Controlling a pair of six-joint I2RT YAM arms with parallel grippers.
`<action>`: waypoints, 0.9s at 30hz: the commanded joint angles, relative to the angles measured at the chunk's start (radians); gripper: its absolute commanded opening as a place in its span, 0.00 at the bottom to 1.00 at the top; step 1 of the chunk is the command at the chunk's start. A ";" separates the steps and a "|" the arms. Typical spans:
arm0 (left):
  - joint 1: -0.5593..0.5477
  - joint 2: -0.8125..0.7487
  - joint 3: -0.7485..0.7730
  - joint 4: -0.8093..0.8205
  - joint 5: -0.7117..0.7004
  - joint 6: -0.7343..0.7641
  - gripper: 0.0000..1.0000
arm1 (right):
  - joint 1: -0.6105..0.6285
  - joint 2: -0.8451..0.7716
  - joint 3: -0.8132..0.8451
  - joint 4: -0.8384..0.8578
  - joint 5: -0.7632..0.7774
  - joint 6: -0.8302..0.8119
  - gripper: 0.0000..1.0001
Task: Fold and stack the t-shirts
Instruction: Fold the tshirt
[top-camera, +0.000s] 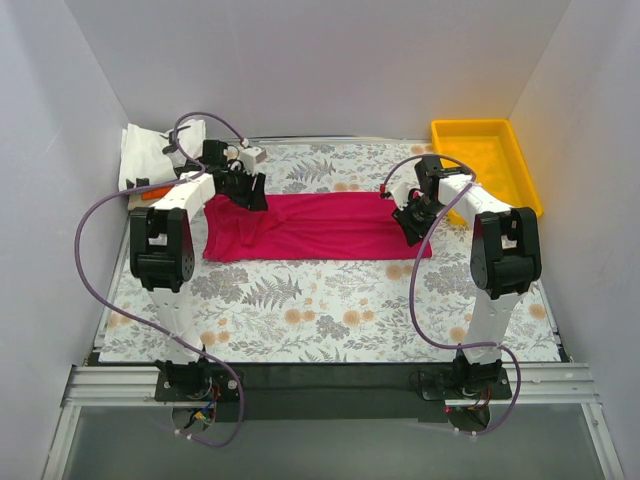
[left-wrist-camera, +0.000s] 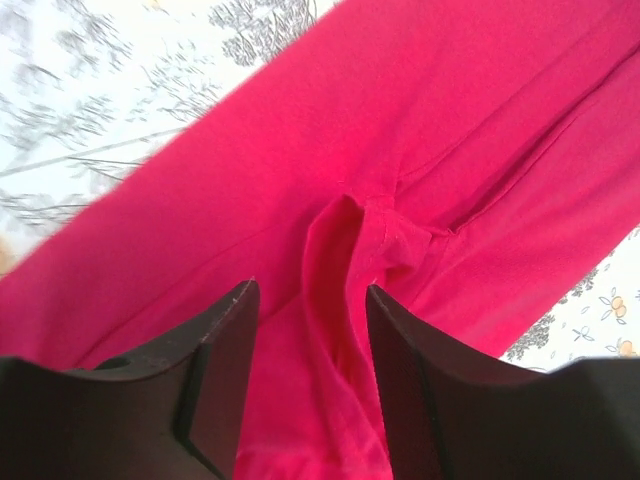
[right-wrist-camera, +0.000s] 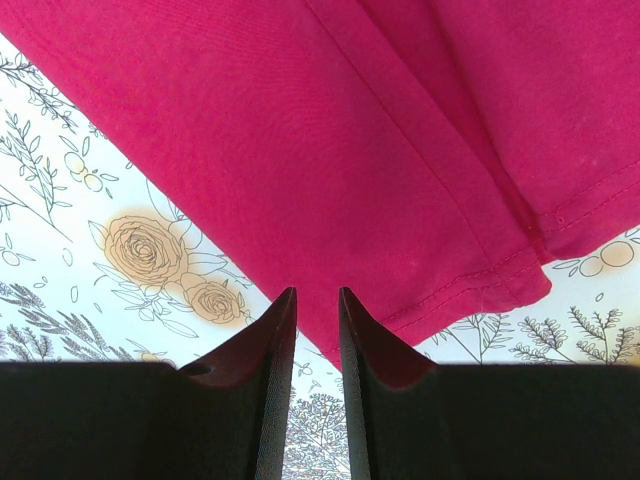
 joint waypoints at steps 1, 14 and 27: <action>-0.005 0.038 0.051 -0.020 0.081 -0.102 0.45 | 0.005 -0.002 0.027 -0.017 -0.007 -0.005 0.26; -0.006 0.053 0.068 -0.076 0.282 -0.119 0.00 | 0.005 -0.004 0.021 -0.019 0.004 -0.010 0.26; -0.119 0.003 -0.151 -0.027 0.192 -0.050 0.04 | 0.004 -0.001 0.025 -0.019 0.002 -0.008 0.26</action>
